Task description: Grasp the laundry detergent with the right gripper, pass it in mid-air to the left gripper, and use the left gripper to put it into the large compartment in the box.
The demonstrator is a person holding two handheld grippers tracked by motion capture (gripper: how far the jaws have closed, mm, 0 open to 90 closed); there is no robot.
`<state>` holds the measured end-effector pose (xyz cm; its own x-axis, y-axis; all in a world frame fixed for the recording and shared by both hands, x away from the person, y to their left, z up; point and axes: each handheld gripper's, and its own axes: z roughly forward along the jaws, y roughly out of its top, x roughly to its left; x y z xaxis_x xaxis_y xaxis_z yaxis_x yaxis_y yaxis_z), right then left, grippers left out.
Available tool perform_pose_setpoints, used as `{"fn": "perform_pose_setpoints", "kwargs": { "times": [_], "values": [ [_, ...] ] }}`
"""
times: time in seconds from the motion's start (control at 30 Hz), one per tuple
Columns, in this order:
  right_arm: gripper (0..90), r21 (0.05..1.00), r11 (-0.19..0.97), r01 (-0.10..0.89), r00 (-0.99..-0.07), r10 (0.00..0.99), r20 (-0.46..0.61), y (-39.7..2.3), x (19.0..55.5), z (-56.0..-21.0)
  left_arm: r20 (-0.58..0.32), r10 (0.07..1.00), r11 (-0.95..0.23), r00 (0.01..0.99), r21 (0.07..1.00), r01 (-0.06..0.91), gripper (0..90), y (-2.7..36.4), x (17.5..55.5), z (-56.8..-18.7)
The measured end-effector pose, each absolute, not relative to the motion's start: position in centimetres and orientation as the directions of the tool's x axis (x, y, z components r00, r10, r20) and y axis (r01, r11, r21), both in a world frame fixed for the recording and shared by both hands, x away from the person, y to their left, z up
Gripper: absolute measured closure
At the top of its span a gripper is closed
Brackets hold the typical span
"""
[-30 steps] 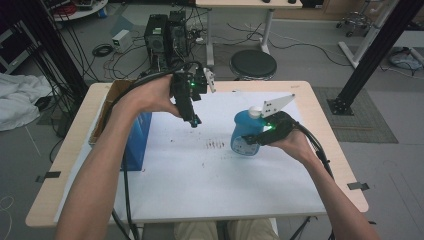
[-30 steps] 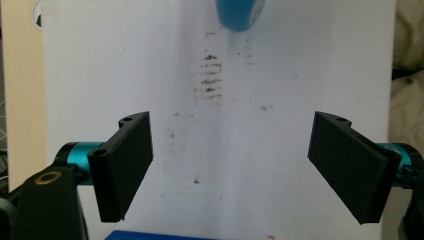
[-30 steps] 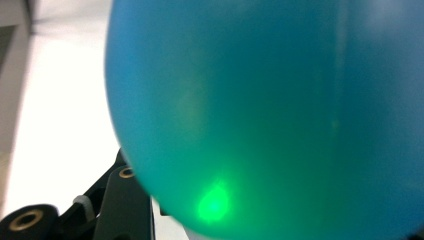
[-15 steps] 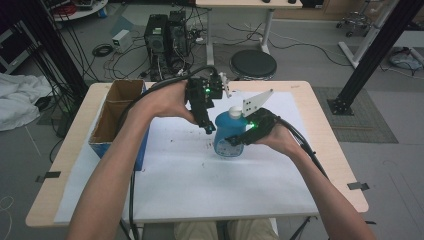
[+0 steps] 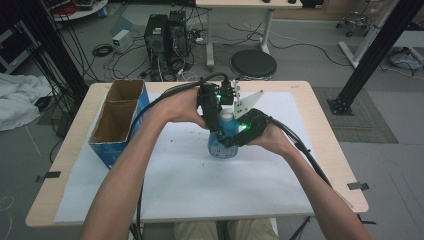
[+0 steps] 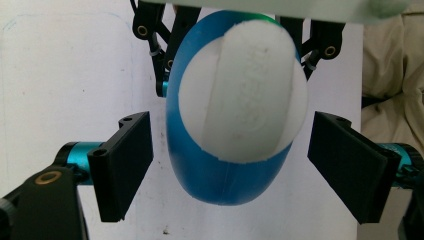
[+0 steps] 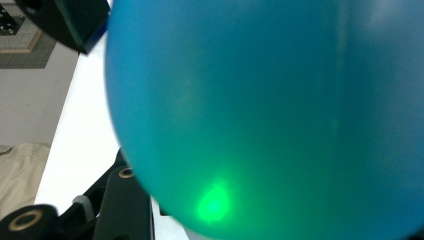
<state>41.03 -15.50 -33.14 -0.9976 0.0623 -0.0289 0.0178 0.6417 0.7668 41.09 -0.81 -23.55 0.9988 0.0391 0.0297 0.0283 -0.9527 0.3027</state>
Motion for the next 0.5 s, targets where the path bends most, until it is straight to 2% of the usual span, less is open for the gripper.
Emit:
{"fn": "perform_pose_setpoints", "kwargs": {
  "times": [0.5],
  "values": [
    [46.5,0.768,0.640,0.016,-0.997,0.065,-0.033,-15.39,40.98,-33.20,0.025,0.032,-0.956,0.999,0.293,0.023,24.2,-1.57,41.27,-24.08]
  ]
}}
